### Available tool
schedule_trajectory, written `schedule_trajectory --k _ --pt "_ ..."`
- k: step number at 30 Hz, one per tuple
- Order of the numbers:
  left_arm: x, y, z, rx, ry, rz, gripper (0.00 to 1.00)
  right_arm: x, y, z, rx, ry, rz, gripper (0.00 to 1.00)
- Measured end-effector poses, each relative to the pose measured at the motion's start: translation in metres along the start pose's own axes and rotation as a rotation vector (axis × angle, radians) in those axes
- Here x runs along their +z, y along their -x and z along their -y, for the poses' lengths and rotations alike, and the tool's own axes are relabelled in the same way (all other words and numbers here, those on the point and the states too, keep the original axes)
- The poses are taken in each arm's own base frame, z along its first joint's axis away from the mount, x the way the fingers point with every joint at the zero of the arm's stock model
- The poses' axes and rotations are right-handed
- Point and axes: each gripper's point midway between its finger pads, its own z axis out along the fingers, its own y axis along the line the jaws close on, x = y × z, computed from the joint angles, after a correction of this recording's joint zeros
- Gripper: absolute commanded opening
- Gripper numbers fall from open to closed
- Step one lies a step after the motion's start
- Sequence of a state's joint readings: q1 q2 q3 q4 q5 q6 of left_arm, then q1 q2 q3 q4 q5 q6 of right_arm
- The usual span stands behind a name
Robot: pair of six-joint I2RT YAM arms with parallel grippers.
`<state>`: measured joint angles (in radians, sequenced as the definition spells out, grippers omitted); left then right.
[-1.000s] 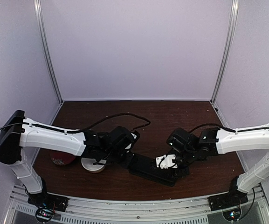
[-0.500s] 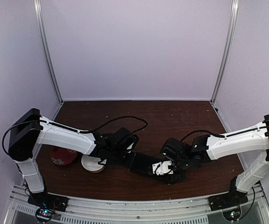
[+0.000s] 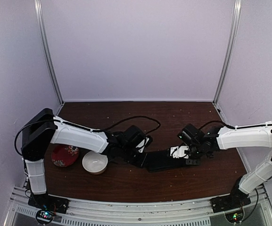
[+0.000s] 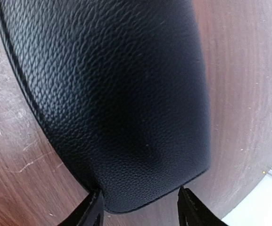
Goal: Sort the hair-cutting tools
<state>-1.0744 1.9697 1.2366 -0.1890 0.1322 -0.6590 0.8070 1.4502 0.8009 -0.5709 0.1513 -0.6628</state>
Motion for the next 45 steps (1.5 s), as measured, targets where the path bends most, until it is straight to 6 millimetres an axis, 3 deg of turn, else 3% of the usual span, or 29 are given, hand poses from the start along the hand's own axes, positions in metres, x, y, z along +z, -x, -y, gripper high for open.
schedule_trajectory --k 4,7,9,10,11,16,18,21,24,26,32,38,45 --pt "-0.015 0.001 0.015 0.111 -0.026 -0.010 0.34 -0.021 0.006 0.015 0.025 -0.059 0.067 0.58" --pt "-0.047 0.010 0.026 0.207 -0.017 0.029 0.37 -0.053 0.022 0.032 0.067 -0.114 0.189 0.60" --pt "-0.072 0.025 0.032 0.274 -0.009 0.089 0.37 -0.077 0.036 0.047 0.111 -0.169 0.293 0.74" --pt "-0.079 0.030 0.031 0.290 -0.004 0.109 0.38 -0.086 0.042 0.054 0.134 -0.194 0.334 0.92" --pt "-0.085 0.037 0.027 0.311 0.008 0.129 0.38 -0.094 0.047 0.061 0.152 -0.217 0.366 1.00" --pt "-0.068 0.042 -0.011 0.330 0.070 0.095 0.35 -0.104 0.078 0.076 0.200 -0.132 0.460 1.00" --pt "-0.053 0.036 -0.029 0.341 0.080 0.051 0.35 -0.100 0.091 0.070 0.169 -0.060 0.478 1.00" --pt "-0.040 0.027 -0.043 0.371 0.060 0.008 0.33 -0.089 0.100 0.034 0.064 0.035 0.507 1.00" --pt "-0.033 0.021 -0.047 0.413 0.015 -0.022 0.29 -0.066 0.088 -0.011 -0.051 0.091 0.478 1.00" --pt "-0.027 0.021 -0.047 0.442 -0.009 -0.031 0.28 -0.048 0.081 -0.031 -0.101 0.140 0.430 1.00" --pt "-0.004 0.024 -0.045 0.509 -0.050 -0.057 0.24 -0.011 0.085 -0.040 -0.151 0.177 0.349 0.90" --pt "0.005 0.028 -0.045 0.528 -0.056 -0.070 0.18 -0.002 0.093 -0.035 -0.182 0.153 0.338 0.79" --pt "0.014 0.030 -0.048 0.538 -0.061 -0.093 0.08 0.008 0.095 -0.032 -0.194 0.126 0.315 0.77"
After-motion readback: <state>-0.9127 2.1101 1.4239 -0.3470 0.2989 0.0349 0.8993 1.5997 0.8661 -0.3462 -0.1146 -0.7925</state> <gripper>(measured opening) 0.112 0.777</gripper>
